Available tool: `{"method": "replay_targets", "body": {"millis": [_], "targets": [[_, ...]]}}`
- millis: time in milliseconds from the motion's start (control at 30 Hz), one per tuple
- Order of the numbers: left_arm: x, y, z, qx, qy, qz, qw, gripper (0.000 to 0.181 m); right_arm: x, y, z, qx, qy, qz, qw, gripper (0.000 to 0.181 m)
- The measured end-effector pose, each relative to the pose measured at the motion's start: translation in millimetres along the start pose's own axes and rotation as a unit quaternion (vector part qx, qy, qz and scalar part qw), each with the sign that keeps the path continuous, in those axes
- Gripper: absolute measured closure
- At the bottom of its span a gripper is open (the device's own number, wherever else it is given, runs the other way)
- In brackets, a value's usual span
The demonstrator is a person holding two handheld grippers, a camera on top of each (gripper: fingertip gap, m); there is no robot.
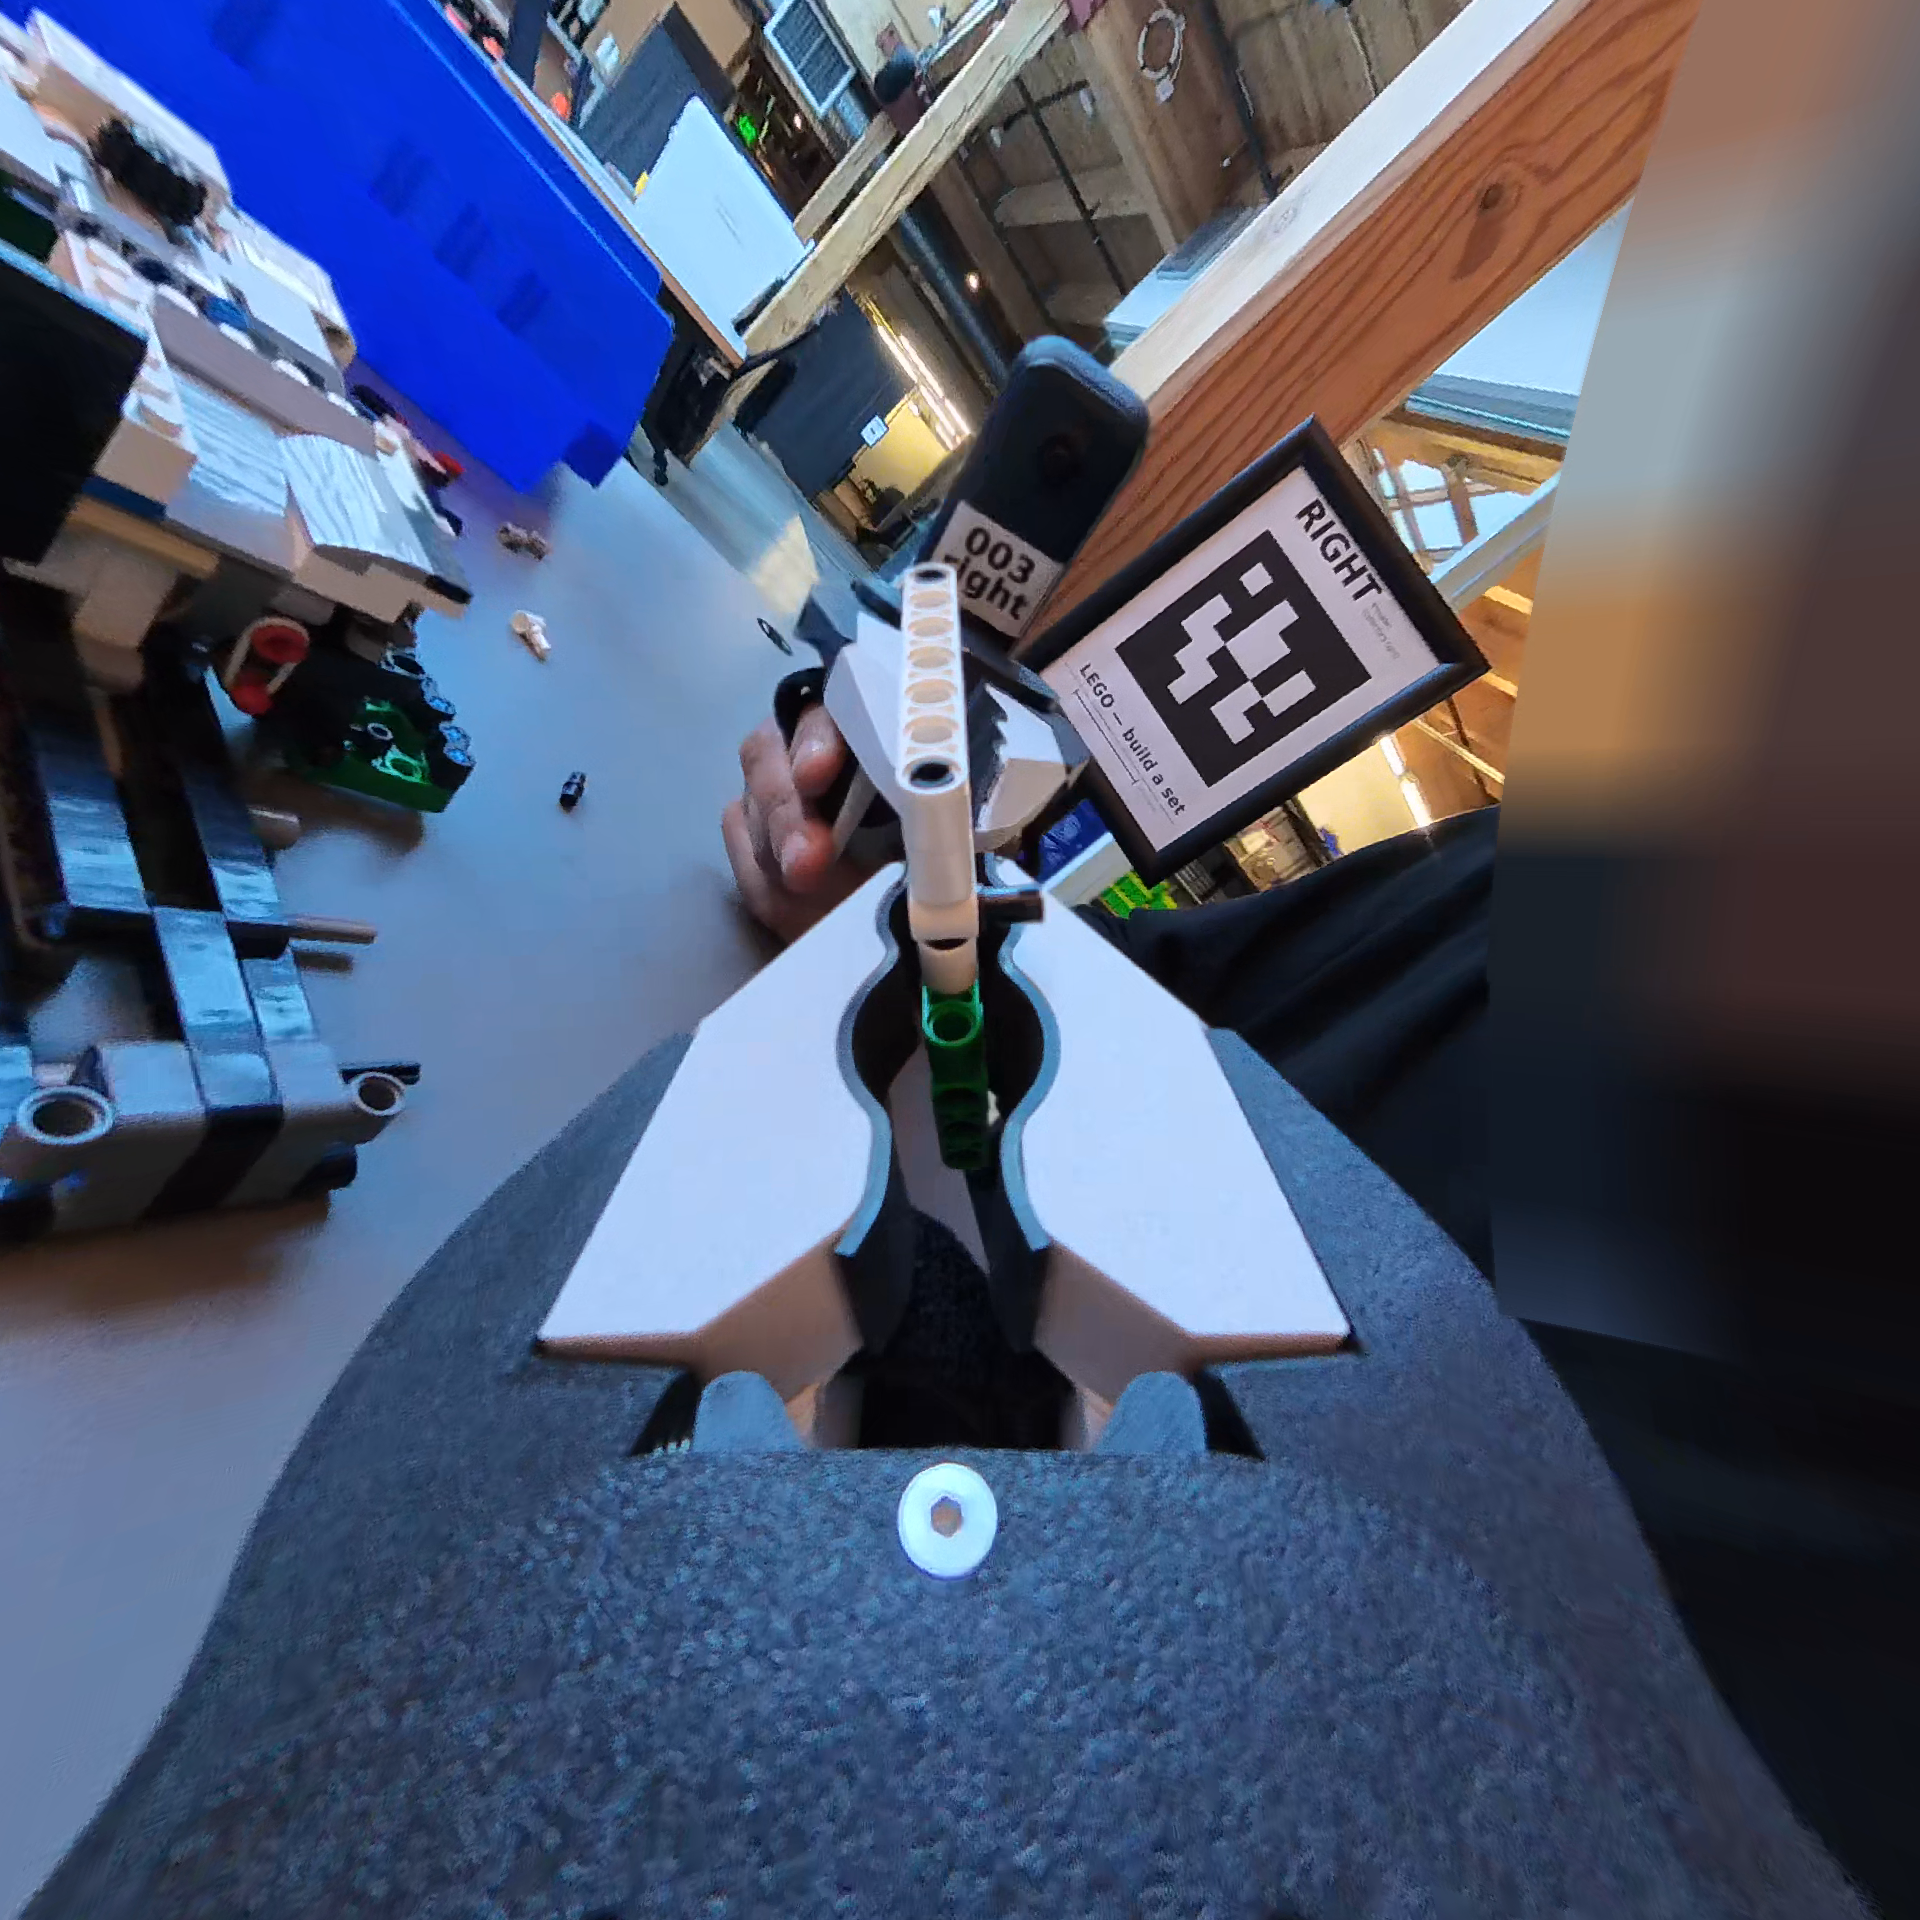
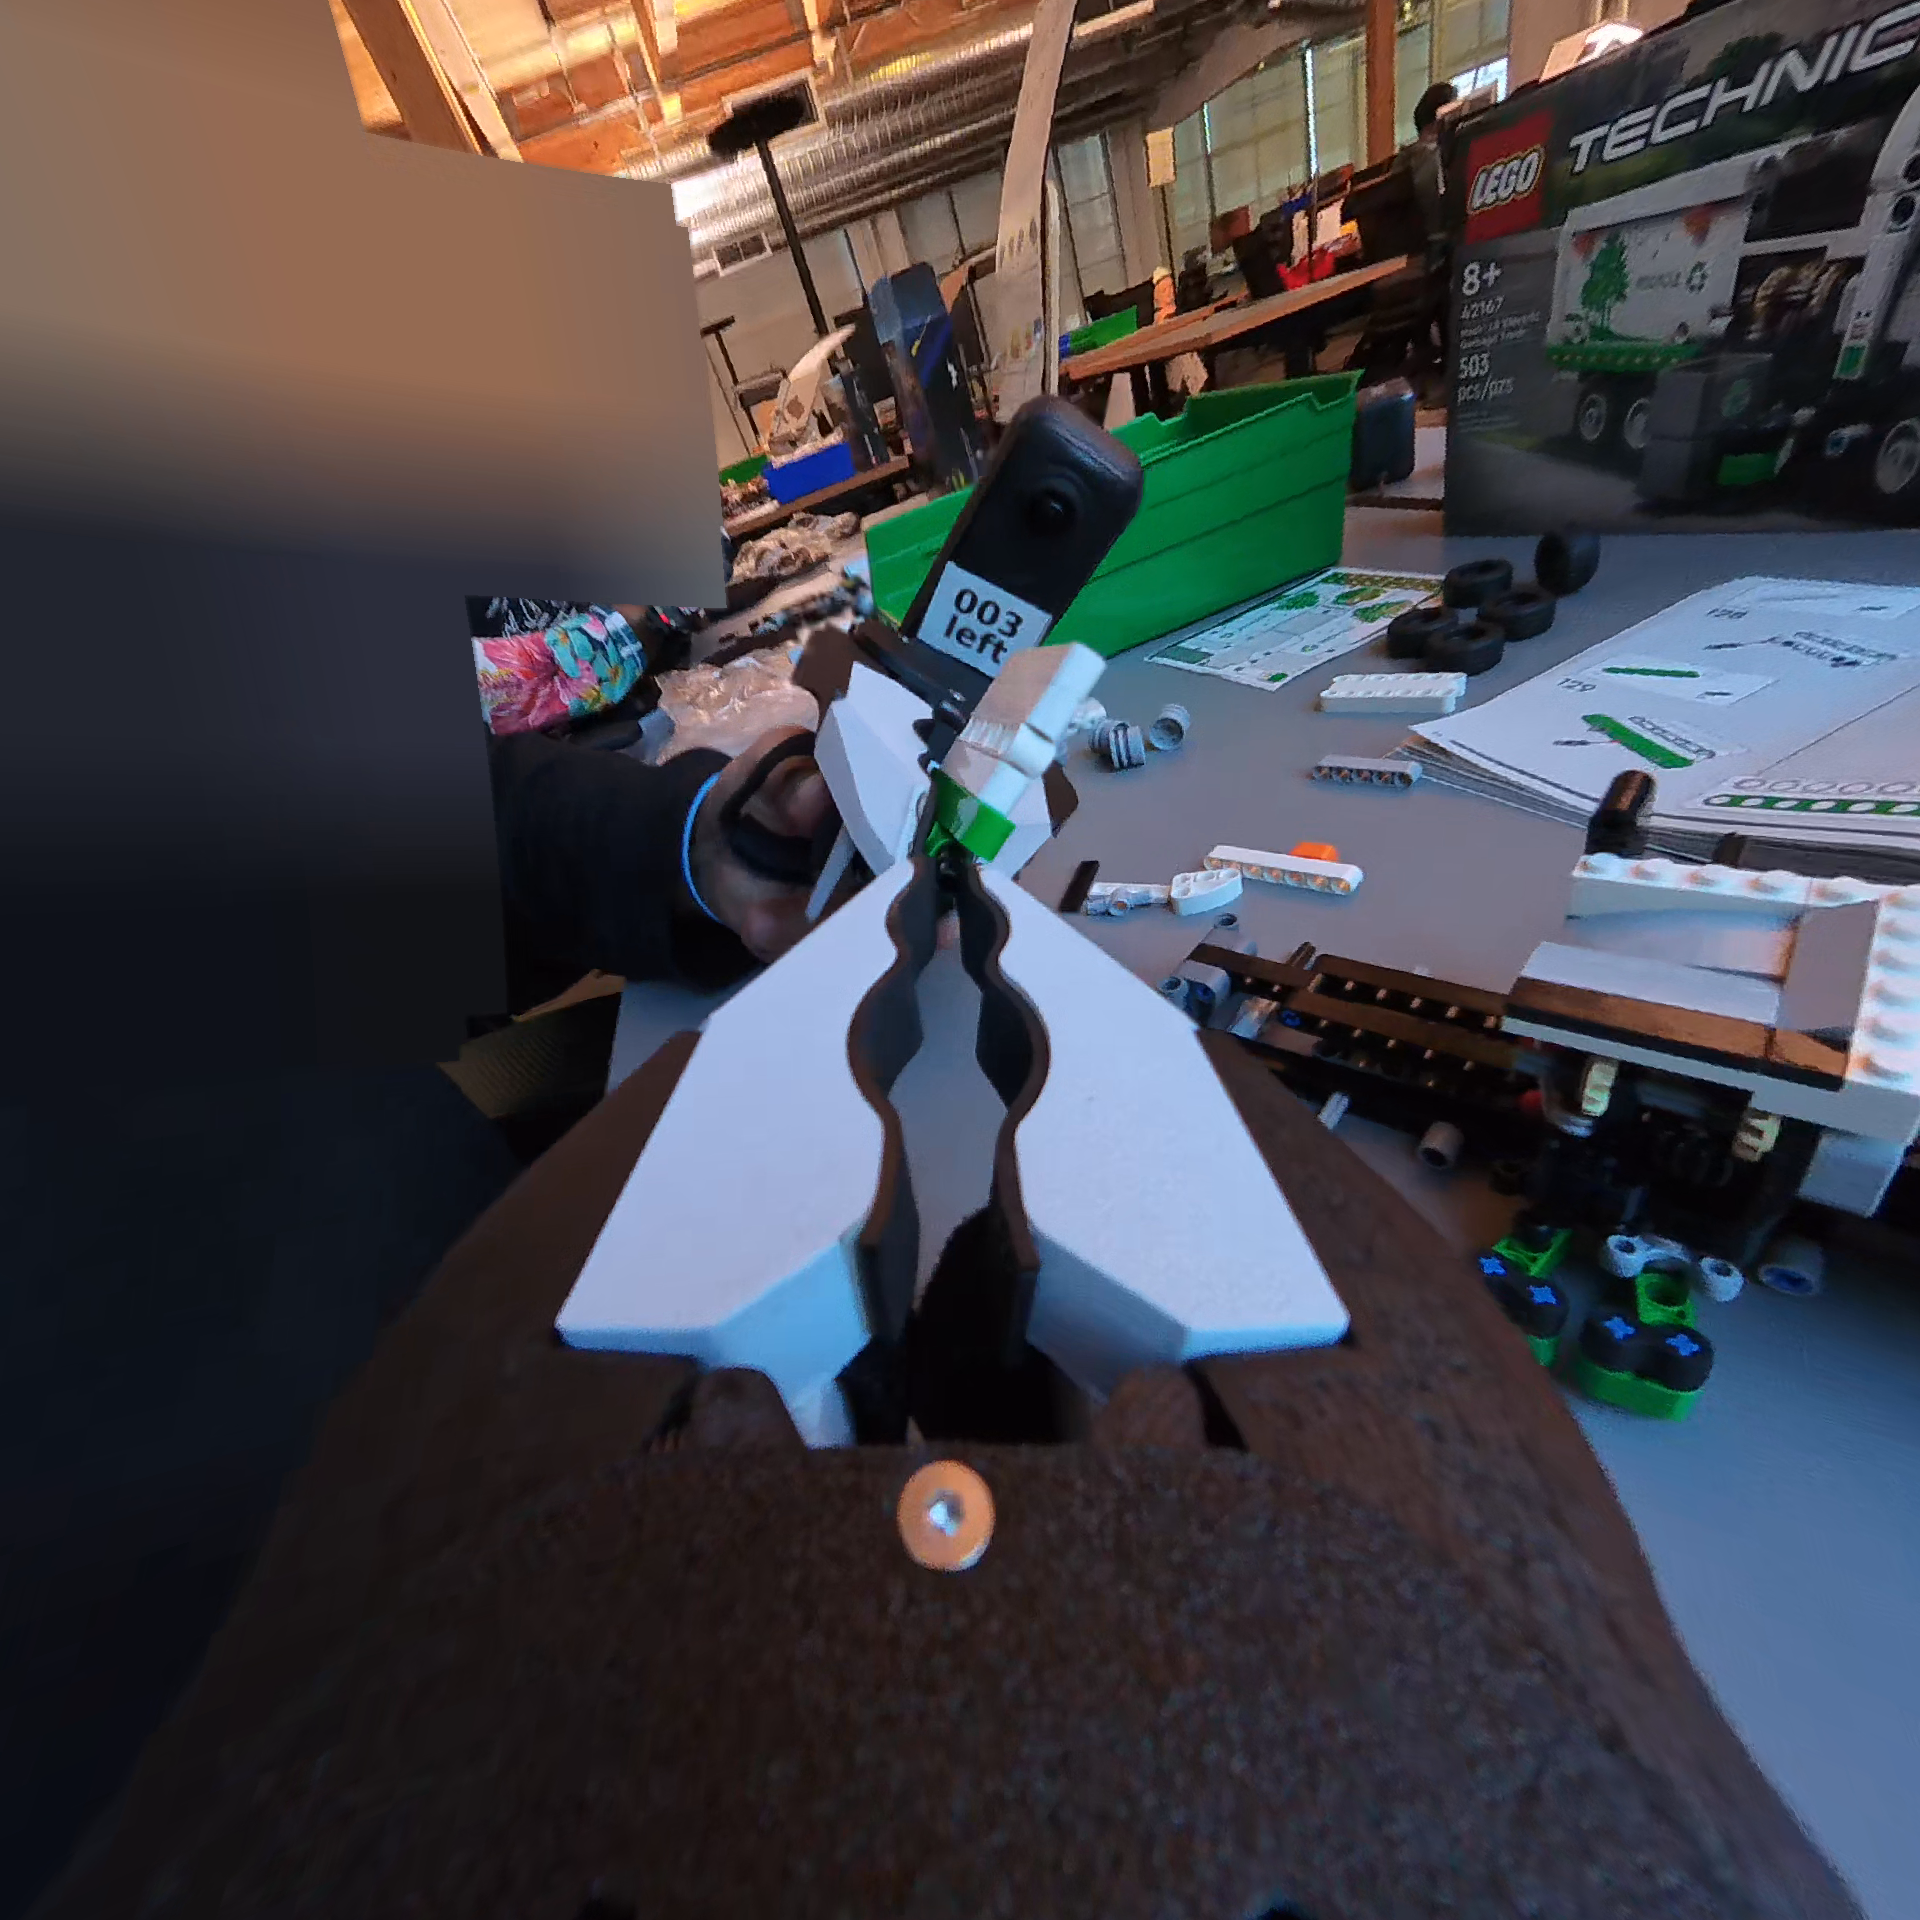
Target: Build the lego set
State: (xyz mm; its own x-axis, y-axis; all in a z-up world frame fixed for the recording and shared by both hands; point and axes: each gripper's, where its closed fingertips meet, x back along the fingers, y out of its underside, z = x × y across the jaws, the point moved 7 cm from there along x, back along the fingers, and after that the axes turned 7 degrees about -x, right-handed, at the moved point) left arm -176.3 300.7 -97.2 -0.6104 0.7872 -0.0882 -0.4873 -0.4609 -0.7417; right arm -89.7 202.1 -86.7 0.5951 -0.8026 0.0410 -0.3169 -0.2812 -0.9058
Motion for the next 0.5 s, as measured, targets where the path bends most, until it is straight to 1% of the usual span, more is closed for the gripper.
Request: {"method": "replay_targets", "body": {"millis": [67, 167, 500], "targets": [[1, 0, 0, -0.016, -0.014, -0.004, 1.0, 0.175, -1, 0, 1, -0.017, -0.003, 0.001, 1.0, 0.178], [0, 4, 0, -0.054, -0.037, -0.041, 0.997, 0.175, -2, 6, 5, -0.066, -0.039, -0.025, 0.997, 0.178], [-1, 9, -1, -0.09, -0.06, -0.086, 0.99, 0.175, -2, 12, 9, -0.11, -0.06, -0.069, 0.99, 0.178]]}}
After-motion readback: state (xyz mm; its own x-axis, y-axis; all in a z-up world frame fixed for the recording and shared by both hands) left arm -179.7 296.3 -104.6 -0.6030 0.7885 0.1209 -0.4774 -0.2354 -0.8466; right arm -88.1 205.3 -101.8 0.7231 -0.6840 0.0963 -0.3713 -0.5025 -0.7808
